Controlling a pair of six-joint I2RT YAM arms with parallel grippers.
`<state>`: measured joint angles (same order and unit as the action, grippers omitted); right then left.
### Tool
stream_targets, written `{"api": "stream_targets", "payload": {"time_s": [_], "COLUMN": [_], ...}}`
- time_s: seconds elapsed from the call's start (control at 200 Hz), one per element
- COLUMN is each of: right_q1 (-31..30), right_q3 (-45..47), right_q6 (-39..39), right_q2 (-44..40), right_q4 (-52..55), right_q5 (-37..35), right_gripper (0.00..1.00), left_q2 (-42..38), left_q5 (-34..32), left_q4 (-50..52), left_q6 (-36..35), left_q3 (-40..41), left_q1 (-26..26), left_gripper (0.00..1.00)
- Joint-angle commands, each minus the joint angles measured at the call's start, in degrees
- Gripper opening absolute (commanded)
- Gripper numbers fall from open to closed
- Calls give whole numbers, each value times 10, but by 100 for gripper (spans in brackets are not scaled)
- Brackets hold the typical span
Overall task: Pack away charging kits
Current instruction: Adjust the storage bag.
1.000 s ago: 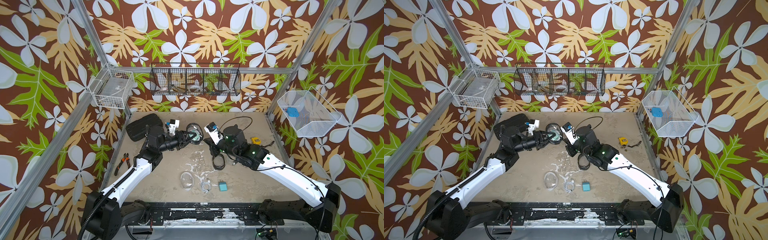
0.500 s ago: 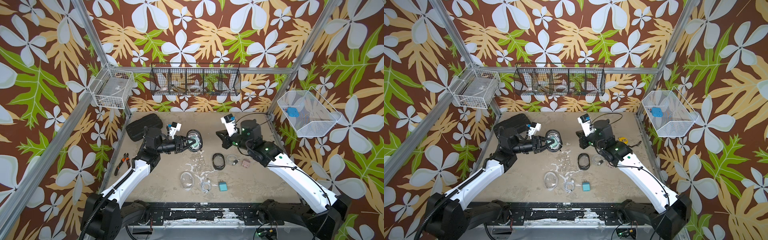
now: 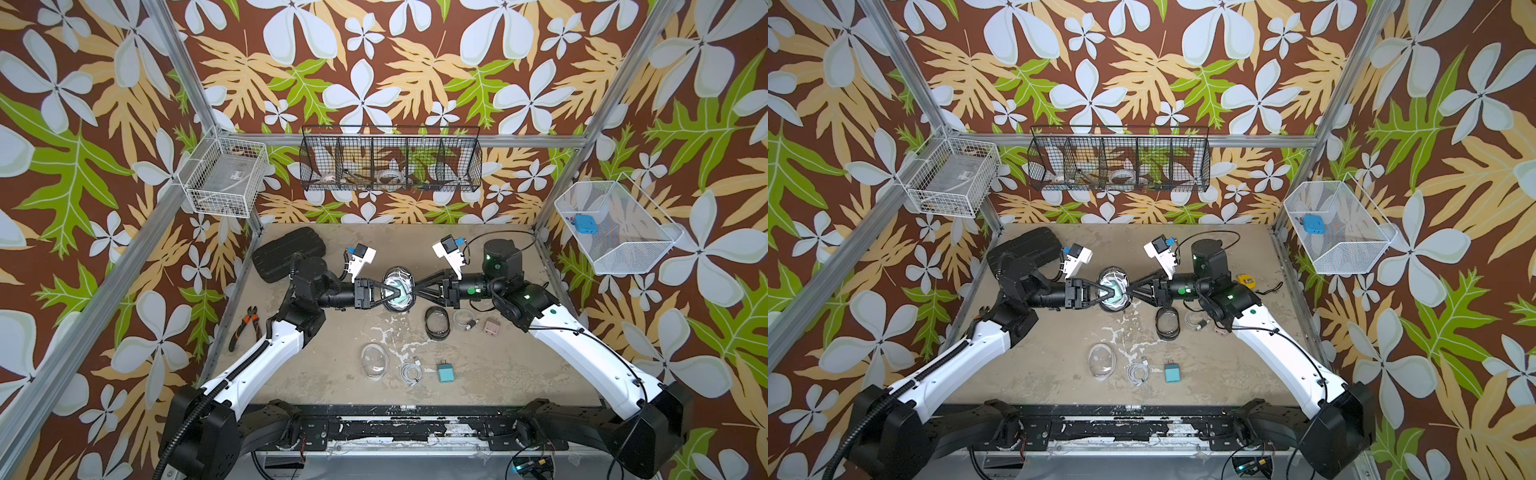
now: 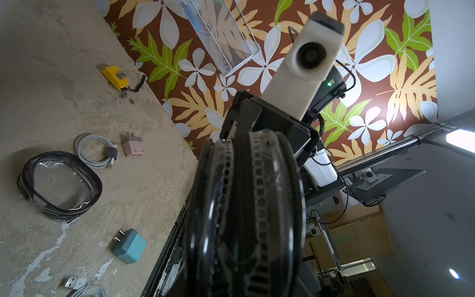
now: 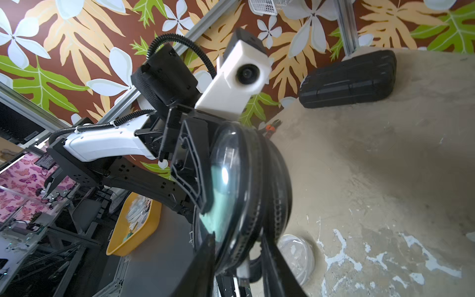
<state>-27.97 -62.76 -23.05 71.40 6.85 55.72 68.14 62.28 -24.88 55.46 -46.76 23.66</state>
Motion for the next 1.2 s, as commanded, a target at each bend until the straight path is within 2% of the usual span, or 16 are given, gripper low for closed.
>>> {"api": "stream_targets", "payload": {"time_s": [0.0,0.155,0.21,0.39,0.455,0.495,0.651,0.711,0.751,0.801,0.931,1.076,1.196], "right_q1": [6,12,12,12,12,12,17,29,41,60,75,70,45], "right_q3": [8,16,15,9,11,12,13,2,-2,-2,-2,28,19], "right_q6": [-1,-3,-4,13,11,12,9,23,28,26,19,-6,26], "right_q2": [1,7,13,21,20,20,15,7,-4,-16,-18,-10,-6], "right_q4": [-9,-21,-20,0,2,8,17,38,47,46,52,7,34], "right_q5": [7,25,26,38,31,21,17,14,10,17,28,57,55], "right_gripper": [32,18,17,5,4,0,0,0,14,23,30,36,40], "left_q2": [0,-3,-4,4,7,9,10,6,2,0,3,8,6], "left_q5": [16,23,23,23,23,23,21,15,11,12,19,21,22], "left_q4": [-66,-73,-77,-89,-99,-100,-95,-64,-35,-29,-33,-54,-64], "left_q6": [15,18,20,27,32,32,30,6,-16,-21,-18,-2,5], "left_q3": [4,6,6,6,6,5,10,5,0,2,4,3,5], "left_q1": [2,4,5,9,9,9,9,9,9,9,9,9,9], "left_gripper": [8,10,10,11,11,11,13,12,12,12,12,13,14]}}
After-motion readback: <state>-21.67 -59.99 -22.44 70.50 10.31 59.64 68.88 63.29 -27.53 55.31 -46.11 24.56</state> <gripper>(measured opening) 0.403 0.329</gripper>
